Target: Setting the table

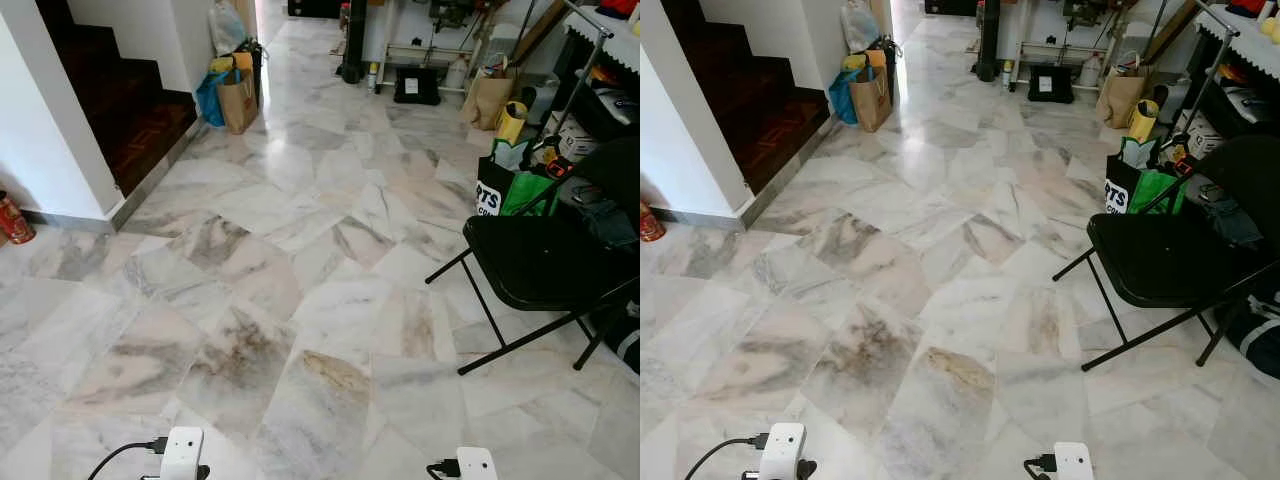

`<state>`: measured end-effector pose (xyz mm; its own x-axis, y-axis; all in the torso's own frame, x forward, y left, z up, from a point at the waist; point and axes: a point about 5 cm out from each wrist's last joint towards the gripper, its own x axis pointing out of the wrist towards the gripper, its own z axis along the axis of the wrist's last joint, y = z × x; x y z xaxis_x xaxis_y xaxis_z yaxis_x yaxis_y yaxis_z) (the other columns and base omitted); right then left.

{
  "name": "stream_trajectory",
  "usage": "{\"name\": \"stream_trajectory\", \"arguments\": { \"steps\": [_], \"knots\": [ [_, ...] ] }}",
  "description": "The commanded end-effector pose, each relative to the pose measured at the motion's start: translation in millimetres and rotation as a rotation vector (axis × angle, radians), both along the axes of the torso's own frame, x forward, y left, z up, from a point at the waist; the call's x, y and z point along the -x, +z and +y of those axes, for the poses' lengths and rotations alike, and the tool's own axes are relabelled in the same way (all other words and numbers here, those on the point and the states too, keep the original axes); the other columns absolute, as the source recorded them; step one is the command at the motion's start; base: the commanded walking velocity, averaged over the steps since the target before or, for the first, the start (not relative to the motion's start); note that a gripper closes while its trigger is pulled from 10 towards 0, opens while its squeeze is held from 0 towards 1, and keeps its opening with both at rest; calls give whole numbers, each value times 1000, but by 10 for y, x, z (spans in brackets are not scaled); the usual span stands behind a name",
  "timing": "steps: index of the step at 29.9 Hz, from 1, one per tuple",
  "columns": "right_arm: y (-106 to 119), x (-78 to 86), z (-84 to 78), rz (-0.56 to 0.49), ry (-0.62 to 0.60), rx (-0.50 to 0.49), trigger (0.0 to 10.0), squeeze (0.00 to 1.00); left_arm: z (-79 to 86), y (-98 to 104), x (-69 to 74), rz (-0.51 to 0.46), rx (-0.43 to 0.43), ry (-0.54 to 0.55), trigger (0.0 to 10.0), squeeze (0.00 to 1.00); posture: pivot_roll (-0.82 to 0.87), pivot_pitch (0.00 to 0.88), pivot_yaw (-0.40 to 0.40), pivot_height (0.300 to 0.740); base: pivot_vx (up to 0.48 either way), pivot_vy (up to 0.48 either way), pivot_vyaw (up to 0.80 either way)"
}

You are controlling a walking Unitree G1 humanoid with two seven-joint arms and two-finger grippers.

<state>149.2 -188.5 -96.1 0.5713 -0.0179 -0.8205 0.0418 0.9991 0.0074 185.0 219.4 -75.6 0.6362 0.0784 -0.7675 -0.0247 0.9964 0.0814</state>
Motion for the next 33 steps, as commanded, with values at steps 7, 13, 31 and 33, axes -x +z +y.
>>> {"name": "stream_trajectory", "arguments": {
  "steps": [7, 13, 31, 33],
  "knots": [
    [177, -495, 217, -51, -127, -151, 10000, 0, 109, 101, -162, -9, -17, -7, 10000, 0, 93, 0, -41, 740, 0, 0, -541],
    [183, -497, 146, -48, -114, -130, 10000, 0, 134, 76, -113, 26, -33, -19, 10000, 0, 91, 0, -26, 740, 0, 0, -800],
    [208, -533, 34, -41, -134, -85, 10000, 0, -82, 59, -177, 54, -76, -208, 10000, 0, 101, 0, -32, 740, 0, -103, -786],
    [211, -536, 29, -43, -132, -84, 10000, 0, -62, 45, -146, 62, -76, -188, 10000, 0, 102, 0, -33, 740, 0, 0, -775]
  ]
}}
